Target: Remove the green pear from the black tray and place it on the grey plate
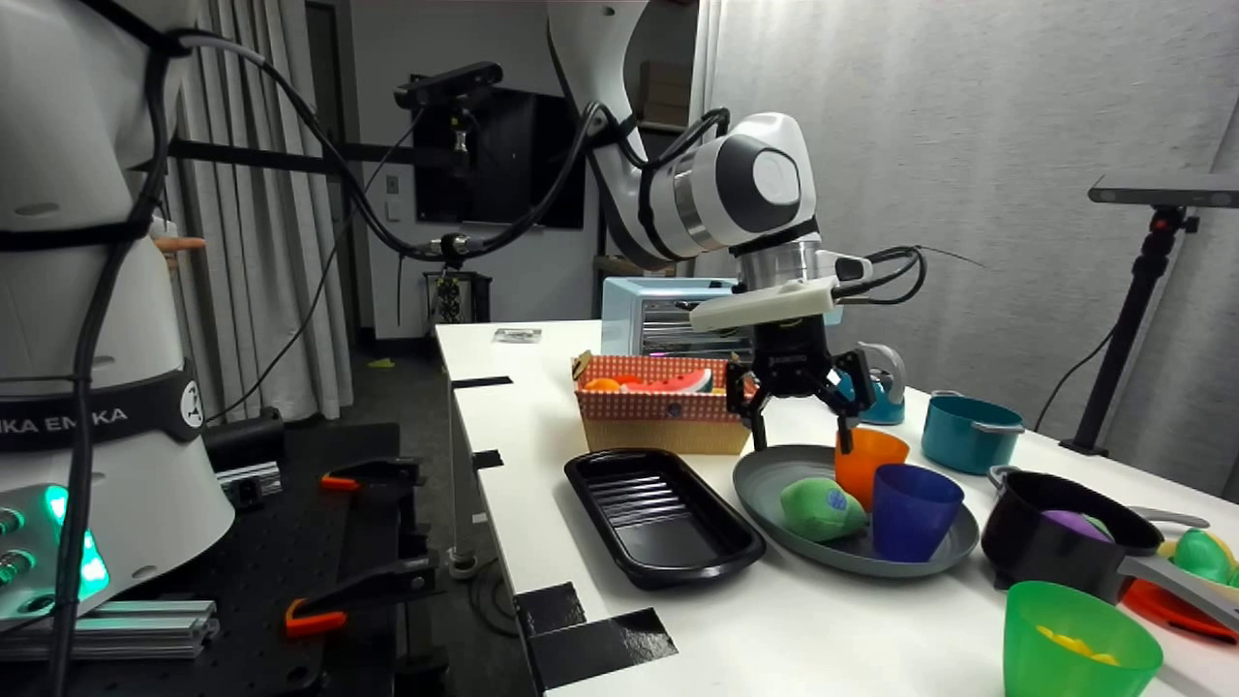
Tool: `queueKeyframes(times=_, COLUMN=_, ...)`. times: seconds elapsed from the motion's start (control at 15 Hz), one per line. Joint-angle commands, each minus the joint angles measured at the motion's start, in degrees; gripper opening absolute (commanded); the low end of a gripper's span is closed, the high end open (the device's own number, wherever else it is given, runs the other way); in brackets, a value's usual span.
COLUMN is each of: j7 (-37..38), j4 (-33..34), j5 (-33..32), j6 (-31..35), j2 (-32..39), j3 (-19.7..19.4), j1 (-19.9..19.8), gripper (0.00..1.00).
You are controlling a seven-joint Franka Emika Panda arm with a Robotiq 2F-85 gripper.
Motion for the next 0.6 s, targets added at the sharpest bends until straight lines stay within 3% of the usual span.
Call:
queueKeyframes(times=0.0, j7=3.6, j4=1.0, j5=0.6, j6=-0.1, j2=0.9, j3=-1.0, j1=1.3, gripper=1.0)
queueKeyframes(times=0.07, j7=4.5, j4=1.0, j5=1.1, j6=-0.6, j2=0.9, j3=-1.0, j1=1.3, gripper=1.0)
queueKeyframes(times=0.13, j7=4.1, j4=-4.9, j5=0.8, j6=-0.8, j2=-5.3, j3=-1.6, j1=0.4, gripper=1.0)
queueKeyframes(times=0.53, j7=5.2, j4=-14.8, j5=3.3, j6=-4.0, j2=-17.8, j3=-2.4, j1=-1.5, gripper=1.0)
